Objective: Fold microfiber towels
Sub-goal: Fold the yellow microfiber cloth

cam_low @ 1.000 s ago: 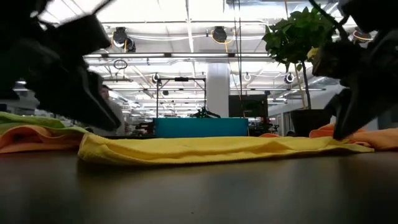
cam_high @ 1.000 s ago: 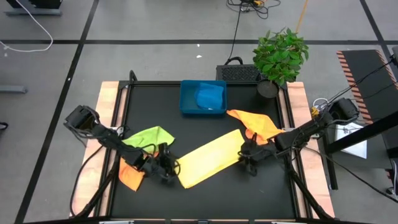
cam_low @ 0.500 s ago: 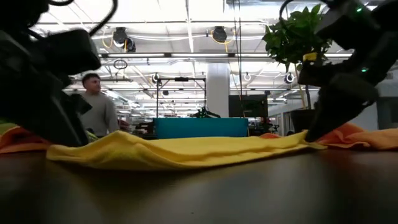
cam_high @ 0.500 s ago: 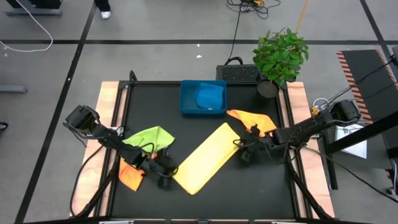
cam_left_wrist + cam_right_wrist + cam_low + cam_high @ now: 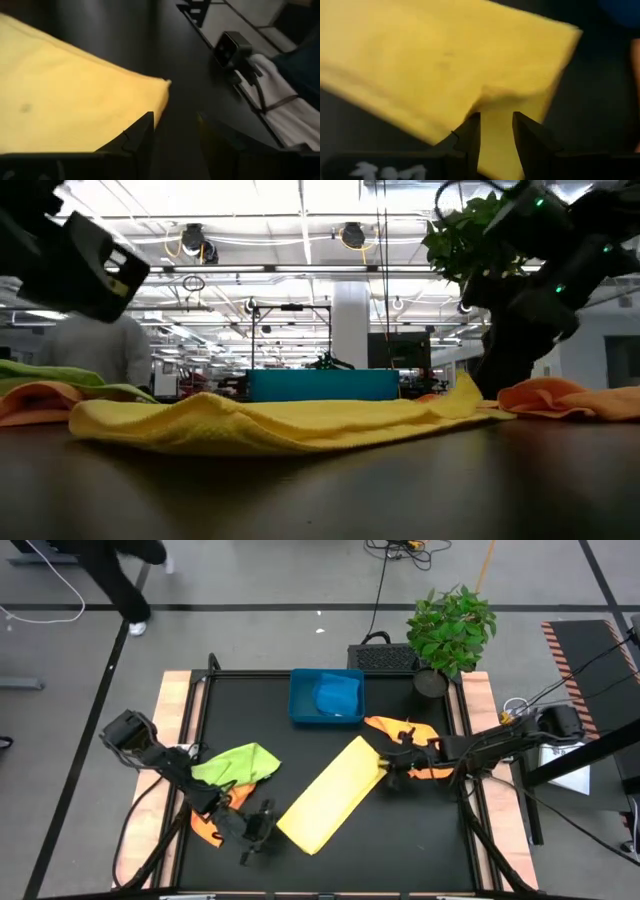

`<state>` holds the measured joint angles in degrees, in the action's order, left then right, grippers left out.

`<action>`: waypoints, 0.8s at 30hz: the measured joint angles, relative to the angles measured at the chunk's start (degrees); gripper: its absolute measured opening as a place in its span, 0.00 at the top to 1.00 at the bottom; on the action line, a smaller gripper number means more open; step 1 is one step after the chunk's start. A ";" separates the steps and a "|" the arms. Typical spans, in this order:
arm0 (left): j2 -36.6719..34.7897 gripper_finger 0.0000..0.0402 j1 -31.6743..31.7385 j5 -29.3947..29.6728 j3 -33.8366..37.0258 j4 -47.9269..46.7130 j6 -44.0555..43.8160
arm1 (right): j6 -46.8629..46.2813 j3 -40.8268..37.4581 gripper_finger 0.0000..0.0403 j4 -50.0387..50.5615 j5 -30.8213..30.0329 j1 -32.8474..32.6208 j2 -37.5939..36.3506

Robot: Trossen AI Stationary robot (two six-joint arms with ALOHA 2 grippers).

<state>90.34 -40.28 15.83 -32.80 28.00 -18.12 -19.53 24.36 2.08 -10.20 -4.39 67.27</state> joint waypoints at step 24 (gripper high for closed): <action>0.51 0.63 7.20 9.07 -0.13 -24.49 -17.98 | -14.73 0.00 0.73 8.84 -3.61 -9.23 3.05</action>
<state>90.85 -33.07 24.90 -32.93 3.51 -36.10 -34.25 24.36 10.92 -13.81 -13.62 70.33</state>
